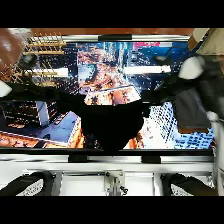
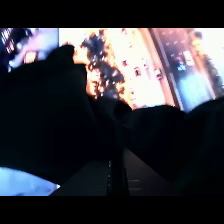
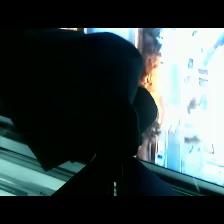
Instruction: Fold the shirts.
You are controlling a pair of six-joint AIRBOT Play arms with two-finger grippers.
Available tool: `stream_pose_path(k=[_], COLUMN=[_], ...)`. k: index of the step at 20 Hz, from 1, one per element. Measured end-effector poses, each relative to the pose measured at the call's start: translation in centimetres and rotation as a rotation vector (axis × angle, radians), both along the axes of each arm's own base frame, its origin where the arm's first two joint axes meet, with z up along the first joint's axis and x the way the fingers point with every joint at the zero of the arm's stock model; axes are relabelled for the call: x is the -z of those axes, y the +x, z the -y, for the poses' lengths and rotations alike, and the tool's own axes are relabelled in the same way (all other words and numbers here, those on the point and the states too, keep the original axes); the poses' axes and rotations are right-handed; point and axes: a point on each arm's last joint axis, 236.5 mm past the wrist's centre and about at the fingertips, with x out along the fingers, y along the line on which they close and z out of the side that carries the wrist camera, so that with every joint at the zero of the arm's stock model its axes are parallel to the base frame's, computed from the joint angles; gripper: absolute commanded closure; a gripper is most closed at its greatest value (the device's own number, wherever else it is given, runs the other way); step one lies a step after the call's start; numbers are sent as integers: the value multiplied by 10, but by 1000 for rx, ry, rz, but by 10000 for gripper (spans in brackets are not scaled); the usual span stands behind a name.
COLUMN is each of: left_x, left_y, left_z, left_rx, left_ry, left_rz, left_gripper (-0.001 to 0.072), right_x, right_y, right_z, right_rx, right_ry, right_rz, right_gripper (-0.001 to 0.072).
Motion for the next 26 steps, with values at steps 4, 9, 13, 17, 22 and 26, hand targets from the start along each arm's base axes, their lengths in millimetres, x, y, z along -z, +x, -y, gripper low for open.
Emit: stream_pose_path(k=[4,9,13,17,22,26], left_x=[40,22,34,84,134,162], left_y=[39,57,8,-60,-101,-108], left_z=[11,-20,-65,-45,15,44], left_rx=[-87,-81,-90,-34,5,-3], left_ry=[-104,-76,-53,-150,-259,-239], left_rz=[-33,-32,-275,-529,-627,-612], left_gripper=[30,224,153,25,41,175], right_x=[61,81,85,86,86,86], right_y=[21,26,24,23,21,17], right_z=[-14,-18,-19,-19,-19,-19], right_rx=[33,45,43,43,47,53], right_ry=[21,29,25,26,27,29], right_rz=[-76,-103,-122,-126,-136,-156], right_gripper=[640,639,639,639,639,639])
